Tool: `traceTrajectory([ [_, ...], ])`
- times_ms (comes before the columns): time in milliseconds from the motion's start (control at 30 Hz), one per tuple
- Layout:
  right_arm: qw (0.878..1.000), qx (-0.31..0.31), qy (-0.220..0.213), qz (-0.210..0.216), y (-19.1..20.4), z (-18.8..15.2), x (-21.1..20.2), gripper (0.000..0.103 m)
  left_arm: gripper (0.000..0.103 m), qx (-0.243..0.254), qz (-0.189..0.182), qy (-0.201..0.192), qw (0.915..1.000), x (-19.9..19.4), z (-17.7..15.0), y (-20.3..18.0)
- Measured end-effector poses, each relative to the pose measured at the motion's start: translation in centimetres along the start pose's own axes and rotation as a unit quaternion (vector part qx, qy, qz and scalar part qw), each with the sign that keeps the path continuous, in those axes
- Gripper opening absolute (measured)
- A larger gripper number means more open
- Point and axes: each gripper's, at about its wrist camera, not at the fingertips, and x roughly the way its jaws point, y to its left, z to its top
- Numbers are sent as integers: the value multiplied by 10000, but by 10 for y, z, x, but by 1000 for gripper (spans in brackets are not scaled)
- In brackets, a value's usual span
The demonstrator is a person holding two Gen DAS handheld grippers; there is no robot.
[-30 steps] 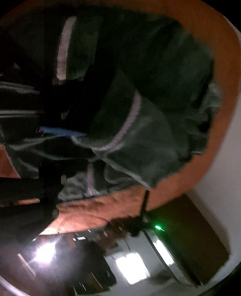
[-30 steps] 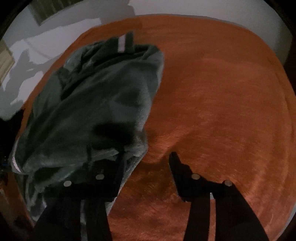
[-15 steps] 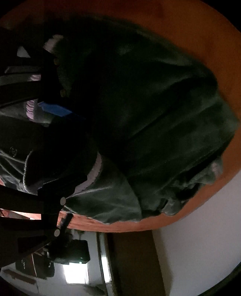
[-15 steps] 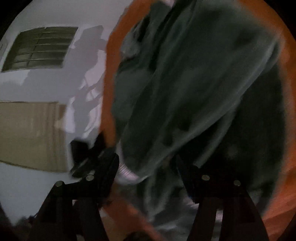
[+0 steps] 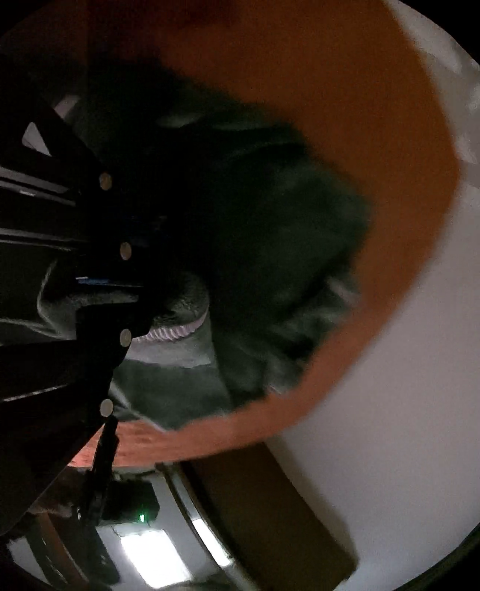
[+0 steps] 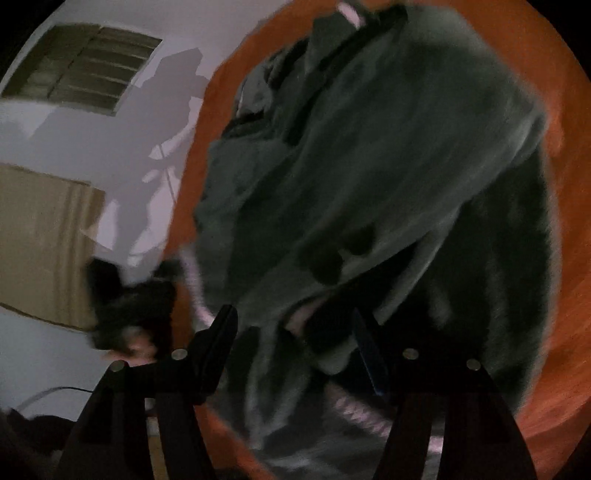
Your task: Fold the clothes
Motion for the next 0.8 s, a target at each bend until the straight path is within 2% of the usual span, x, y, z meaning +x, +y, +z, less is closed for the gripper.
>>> traceTrajectory([
  [33, 9999, -71, -66, -119, -2, 3, -4, 64, 8, 219, 101, -37, 9997, -2, 3, -3],
  [67, 9996, -105, -126, -225, -5, 6, -7, 64, 8, 458, 434, 14, 9980, 2, 7, -1],
  [100, 9992, -139, -186, -331, -9, 9, -11, 64, 9, 462, 628, 213, 9967, 15, 8, 6],
  [200, 9978, 11, -296, -585, -32, 19, -12, 64, 13, 101, 989, 957, 9904, 57, 7, 32],
  [233, 9967, 45, -395, -710, -40, 24, -14, 64, 14, -18, 977, 1003, 9901, 61, 6, 37],
  [300, 9917, -3, -790, -1009, -50, 36, -23, 64, 17, -252, 949, 1091, 9892, 67, 4, 48],
  [367, 9827, 76, -1495, -1089, -60, 43, -44, 64, 20, -245, 783, 920, 9924, 53, 5, 46],
  [433, 9706, 130, -2239, -878, -68, 42, -67, 64, 32, 62, 807, 676, 9944, 33, 7, 36],
  [467, 9669, 122, -2405, -841, -71, 43, -73, 64, 45, 232, 850, 633, 9941, 27, 6, 34],
  [500, 9681, 102, -2309, -965, -74, 47, -71, 64, 50, 442, 981, 597, 9924, 23, 7, 33],
  [533, 9708, 53, -2082, -1191, -77, 53, -63, 62, 50, 550, 1203, 547, 9897, 22, 8, 33],
  [600, 9707, -106, -1522, -1855, -84, 61, -41, 51, 50, 532, 1261, 549, 9891, 26, 11, 32],
  [633, 9680, -167, -1259, -2167, -87, 65, -29, 43, 50, 436, 1088, 600, 9913, 28, 9, 29],
  [700, 9692, -85, -1025, -2240, -94, 67, -19, 43, 51, 219, 761, 866, 9931, 32, 1, 27],
  [800, 9716, -41, -1105, -2092, -97, 69, -23, 43, 51, 79, 400, 1257, 9912, 44, -12, 23],
])
